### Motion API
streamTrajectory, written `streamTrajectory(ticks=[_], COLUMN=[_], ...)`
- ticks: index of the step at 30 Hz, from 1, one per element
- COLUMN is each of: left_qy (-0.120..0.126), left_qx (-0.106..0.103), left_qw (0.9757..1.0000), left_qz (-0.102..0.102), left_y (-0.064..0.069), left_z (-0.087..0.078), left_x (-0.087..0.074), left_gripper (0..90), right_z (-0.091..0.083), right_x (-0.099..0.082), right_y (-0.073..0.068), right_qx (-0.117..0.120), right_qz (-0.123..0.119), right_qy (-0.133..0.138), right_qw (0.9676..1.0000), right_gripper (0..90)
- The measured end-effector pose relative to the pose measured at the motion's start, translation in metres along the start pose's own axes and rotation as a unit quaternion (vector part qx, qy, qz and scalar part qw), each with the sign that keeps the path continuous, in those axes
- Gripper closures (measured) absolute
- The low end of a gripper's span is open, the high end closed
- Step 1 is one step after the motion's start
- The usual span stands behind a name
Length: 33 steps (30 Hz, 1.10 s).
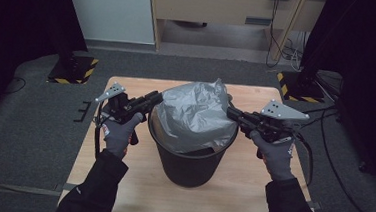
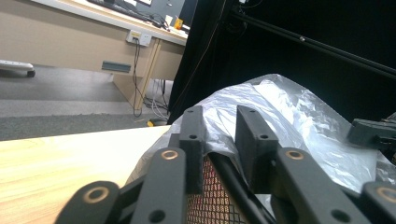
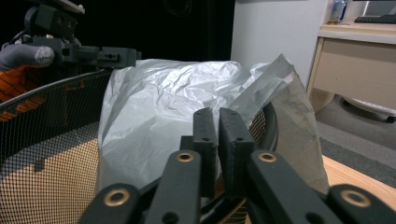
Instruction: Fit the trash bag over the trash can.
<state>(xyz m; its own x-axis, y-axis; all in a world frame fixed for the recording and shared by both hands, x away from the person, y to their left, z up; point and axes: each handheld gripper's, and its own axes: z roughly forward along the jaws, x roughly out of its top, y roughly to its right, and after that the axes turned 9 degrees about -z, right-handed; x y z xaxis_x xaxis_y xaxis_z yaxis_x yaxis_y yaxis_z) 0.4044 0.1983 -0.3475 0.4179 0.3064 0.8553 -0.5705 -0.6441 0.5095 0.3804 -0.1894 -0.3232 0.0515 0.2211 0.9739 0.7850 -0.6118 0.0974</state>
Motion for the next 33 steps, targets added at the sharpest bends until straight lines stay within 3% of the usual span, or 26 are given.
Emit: streamTrajectory(ticks=[2,5,7,11,14,15,16,17,18,19,20,21,22,27,33], left_qy=[0.001,0.005,0.010,0.018,0.015,0.015,0.010,0.010,0.004,0.004,-0.002,-0.002,-0.013,-0.030,-0.055], left_qx=[-0.001,0.004,0.002,-0.001,-0.005,-0.005,-0.008,-0.008,-0.019,-0.019,-0.023,-0.023,-0.032,-0.038,-0.050], left_qw=[1.0000,1.0000,0.9999,0.9998,0.9996,0.9996,0.9992,0.9992,0.9982,0.9982,0.9968,0.9968,0.9953,0.9939,0.9908], left_qz=[-0.001,0.001,-0.012,-0.012,0.022,0.022,0.039,0.039,0.057,0.057,0.076,0.076,0.090,0.099,0.113], left_y=[0.000,0.000,0.000,0.002,0.013,0.013,0.020,0.020,0.028,0.028,0.035,0.035,0.041,0.048,0.063], left_z=[0.000,-0.001,-0.003,-0.009,-0.017,-0.017,-0.020,-0.020,-0.025,-0.025,-0.030,-0.030,-0.034,-0.034,-0.023], left_x=[0.000,0.000,0.002,0.007,0.011,0.011,0.011,0.011,0.008,0.008,0.004,0.004,-0.003,-0.014,-0.029], left_gripper=[74.8,77.2,79.1,87.0,88.8,89.1,89.2,89.2,89.2,89.2,89.2,89.2,89.2,89.2,89.2], right_z=[0.000,-0.002,-0.005,-0.009,-0.011,-0.011,-0.011,-0.011,-0.011,-0.011,-0.011,-0.011,-0.010,-0.006,-0.004], right_x=[0.000,0.002,0.003,0.004,0.004,0.004,0.004,0.004,0.004,0.004,0.004,0.004,0.003,0.001,0.000], right_y=[0.000,0.002,0.004,0.006,0.007,0.007,0.007,0.007,0.006,0.006,0.006,0.006,0.005,0.002,0.001], right_qx=[-0.001,-0.012,-0.017,-0.021,-0.026,-0.026,-0.026,-0.026,-0.027,-0.027,-0.027,-0.027,-0.027,-0.022,-0.020], right_qz=[0.001,0.009,0.013,0.021,0.027,0.027,0.028,0.028,0.028,0.028,0.028,0.028,0.027,0.026,0.021], right_qy=[0.002,0.015,0.021,0.030,0.034,0.035,0.035,0.035,0.036,0.036,0.036,0.036,0.035,0.031,0.024], right_qw=[1.0000,0.9998,0.9996,0.9991,0.9987,0.9987,0.9986,0.9986,0.9986,0.9986,0.9986,0.9986,0.9986,0.9989,0.9993], right_gripper=[81.7,71.7,67.9,65.5,63.7,63.2,62.9,62.9,62.0,62.0,61.4,61.4,61.0,61.8,61.9])
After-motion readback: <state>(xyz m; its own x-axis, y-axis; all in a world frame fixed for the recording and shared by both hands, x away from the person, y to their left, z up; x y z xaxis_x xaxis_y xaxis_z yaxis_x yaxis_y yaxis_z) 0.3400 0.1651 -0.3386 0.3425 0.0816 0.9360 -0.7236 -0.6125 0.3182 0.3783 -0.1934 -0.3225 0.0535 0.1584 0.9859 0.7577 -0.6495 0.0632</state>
